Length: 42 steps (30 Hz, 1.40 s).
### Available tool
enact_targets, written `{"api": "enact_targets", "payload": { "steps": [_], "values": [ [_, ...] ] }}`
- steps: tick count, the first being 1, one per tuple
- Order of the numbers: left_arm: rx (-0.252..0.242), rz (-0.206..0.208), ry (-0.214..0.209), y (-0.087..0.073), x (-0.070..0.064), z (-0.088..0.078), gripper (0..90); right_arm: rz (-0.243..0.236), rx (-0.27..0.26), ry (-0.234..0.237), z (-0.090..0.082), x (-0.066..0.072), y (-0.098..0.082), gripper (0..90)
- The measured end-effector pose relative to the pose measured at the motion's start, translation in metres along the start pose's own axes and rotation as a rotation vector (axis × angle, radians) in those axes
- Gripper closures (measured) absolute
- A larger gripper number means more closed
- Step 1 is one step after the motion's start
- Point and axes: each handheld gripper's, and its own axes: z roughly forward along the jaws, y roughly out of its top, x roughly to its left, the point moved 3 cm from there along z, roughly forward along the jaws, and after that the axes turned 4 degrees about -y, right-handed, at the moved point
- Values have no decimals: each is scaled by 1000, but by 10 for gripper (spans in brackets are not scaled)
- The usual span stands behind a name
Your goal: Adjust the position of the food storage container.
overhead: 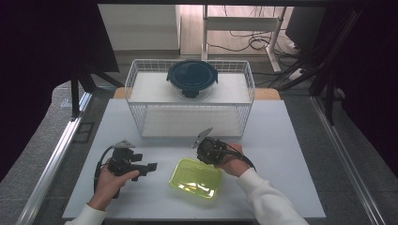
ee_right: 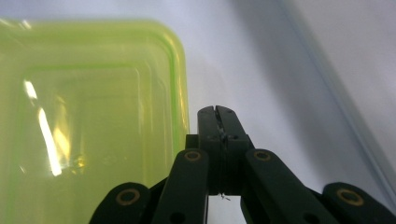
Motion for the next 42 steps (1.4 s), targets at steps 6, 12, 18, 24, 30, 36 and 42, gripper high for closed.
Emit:
{"api": "enact_targets", "payload": {
  "steps": [6, 12, 18, 24, 30, 36, 42],
  "values": [
    [-8, -18, 3, -1, 2, 0, 180, 56, -93, -4, -34, 6, -14, 887],
    [-1, -10, -1, 0, 0, 1, 180, 90, -138, 86, -58, 37, -34, 887],
    [2, -8, 0, 0, -2, 2, 180, 84, -162, 146, -67, 73, -56, 887],
    [7, -20, 7, -2, 1, 4, 180, 41, -138, 199, -64, 101, -66, 887],
    [10, -22, 8, -3, 2, 4, 180, 33, -82, 196, -50, 103, -78, 887],
    [8, -29, 8, -3, 2, 4, 180, 45, -67, 166, -47, 95, -83, 887],
    [4, -28, 15, -3, 3, 3, 180, 58, -65, 133, -46, 85, -85, 887]
  ]
}}
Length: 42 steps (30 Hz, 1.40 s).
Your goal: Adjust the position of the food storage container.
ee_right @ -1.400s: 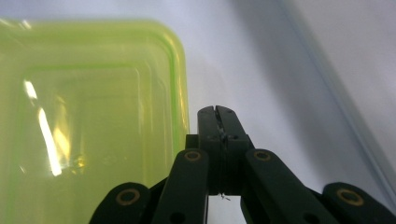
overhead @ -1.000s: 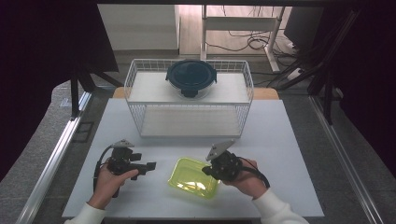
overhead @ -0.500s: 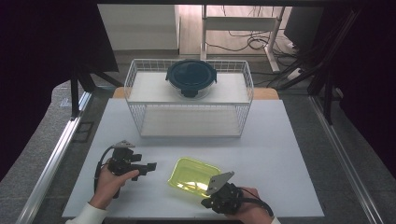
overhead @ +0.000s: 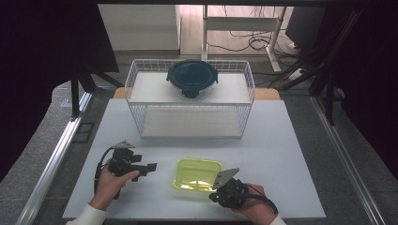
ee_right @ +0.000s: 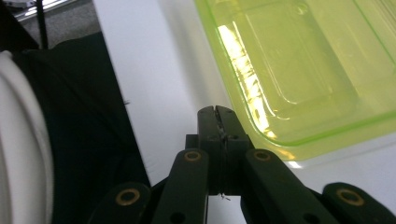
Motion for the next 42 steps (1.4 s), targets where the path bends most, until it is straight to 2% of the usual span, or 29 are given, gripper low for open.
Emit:
{"api": "enact_targets", "payload": {
  "steps": [6, 10, 15, 20, 24, 29, 32, 34, 35, 36, 39, 42],
  "values": [
    [-9, -14, 11, 0, 2, 0, 181, 13, -5, -13, 0, -6, -2, 887],
    [-14, -29, 8, 0, 3, 0, 180, 13, -8, -17, 0, -5, -2, 887],
    [-18, -26, 6, 0, 2, -1, 180, 22, -11, -23, -1, -4, -4, 887],
    [-23, -29, 1, 2, 0, -2, 180, 51, -61, -26, -12, 2, -1, 887],
    [-24, -27, -8, 2, -4, -1, 179, 130, -142, -31, -27, -6, 6, 887],
    [-31, -30, -23, 4, -9, -2, 178, 242, -259, -93, -39, -24, 15, 868],
    [-36, -29, -31, 4, -11, -3, 177, 324, -322, -128, -41, -37, 14, 771],
    [-35, -29, -30, 4, -11, -3, 177, 397, -355, -216, -42, -46, 10, 580],
    [-34, -29, -29, 4, -11, -3, 177, 428, -358, -266, -42, -50, 6, 451],
    [-34, -28, -28, 4, -11, -2, 177, 440, -354, -280, -42, -53, 4, 412],
    [-34, -28, -30, 4, -12, -2, 178, 492, -351, -269, -42, -58, -4, 339],
    [-35, -26, -35, 5, -15, -2, 178, 508, -345, -255, -43, -62, -11, 294]
  ]
}}
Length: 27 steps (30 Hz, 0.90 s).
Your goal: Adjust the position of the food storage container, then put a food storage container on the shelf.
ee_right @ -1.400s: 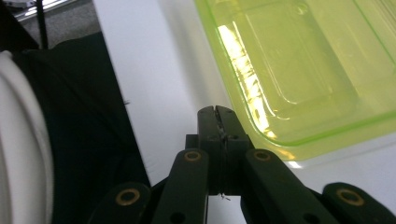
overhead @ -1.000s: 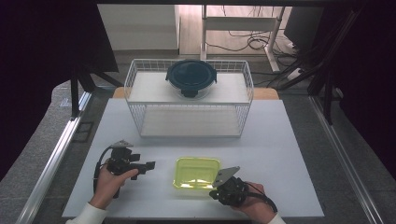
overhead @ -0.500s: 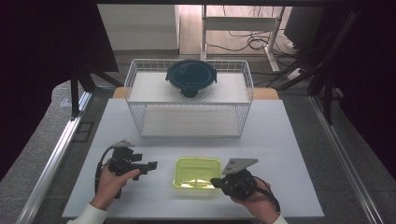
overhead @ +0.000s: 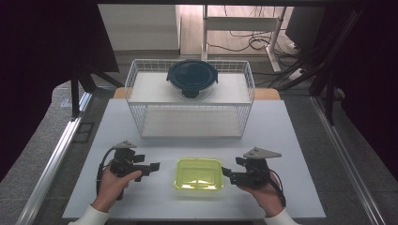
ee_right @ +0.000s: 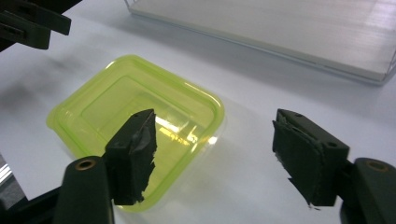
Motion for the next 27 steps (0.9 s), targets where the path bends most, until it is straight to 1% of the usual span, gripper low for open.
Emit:
{"api": "enact_targets", "payload": {
  "steps": [2, 3, 7, 11, 15, 22, 25, 27],
  "values": [
    [2, 6, -4, 0, -1, 0, 178, 16, 4, 5, -1, -4, -2, 272],
    [2, 6, -5, 0, -2, 0, 177, 40, 3, 4, -2, -8, -4, 258],
    [-7, 5, -5, 2, -1, -2, 177, 83, 4, 6, -2, -16, -7, 244],
    [-6, 3, -7, 1, -1, -2, 177, 96, 6, 2, -1, -18, -7, 229],
    [-7, 2, -4, 0, -1, -3, 177, 109, 7, -43, 3, -22, -6, 207],
    [-12, 11, -18, 2, -7, -1, 175, 153, 15, -52, 1, -28, -9, 181],
    [-10, 14, -28, 2, -11, 1, 175, 178, 12, -37, 0, -29, -7, 179],
    [-11, 11, -32, 1, -12, 1, 175, 187, 10, -30, 2, -30, -6, 179]
  ]
}}
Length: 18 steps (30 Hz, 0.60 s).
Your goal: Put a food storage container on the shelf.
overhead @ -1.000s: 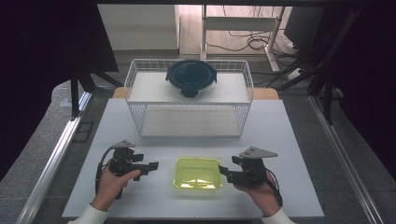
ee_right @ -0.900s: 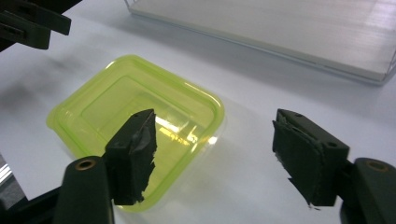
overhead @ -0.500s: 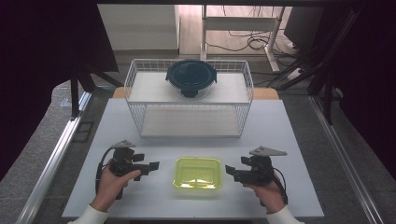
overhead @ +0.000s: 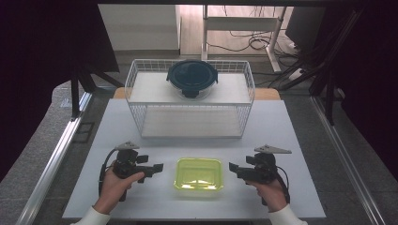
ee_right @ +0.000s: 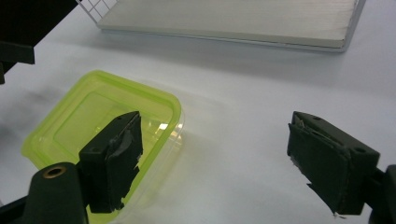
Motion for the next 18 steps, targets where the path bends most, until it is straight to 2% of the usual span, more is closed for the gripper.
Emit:
{"api": "enact_targets", "payload": {
  "steps": [6, 9, 11, 15, 18],
  "values": [
    [-4, -9, -10, 0, 0, 2, 174, 28, 7, 26, 5, -1, 1, 184],
    [-3, -17, -14, 0, -1, 4, 175, 60, 4, 33, 5, -4, 1, 200],
    [-3, 1, 12, 1, -4, 6, 176, 73, -4, 40, 4, -5, 1, 214],
    [5, -4, -30, 3, -12, 12, 202, 93, 4, 76, 3, -4, -1, 253],
    [12, -43, -77, 5, -15, 19, 211, 98, 21, 98, 5, -3, -5, 273]
  ]
}}
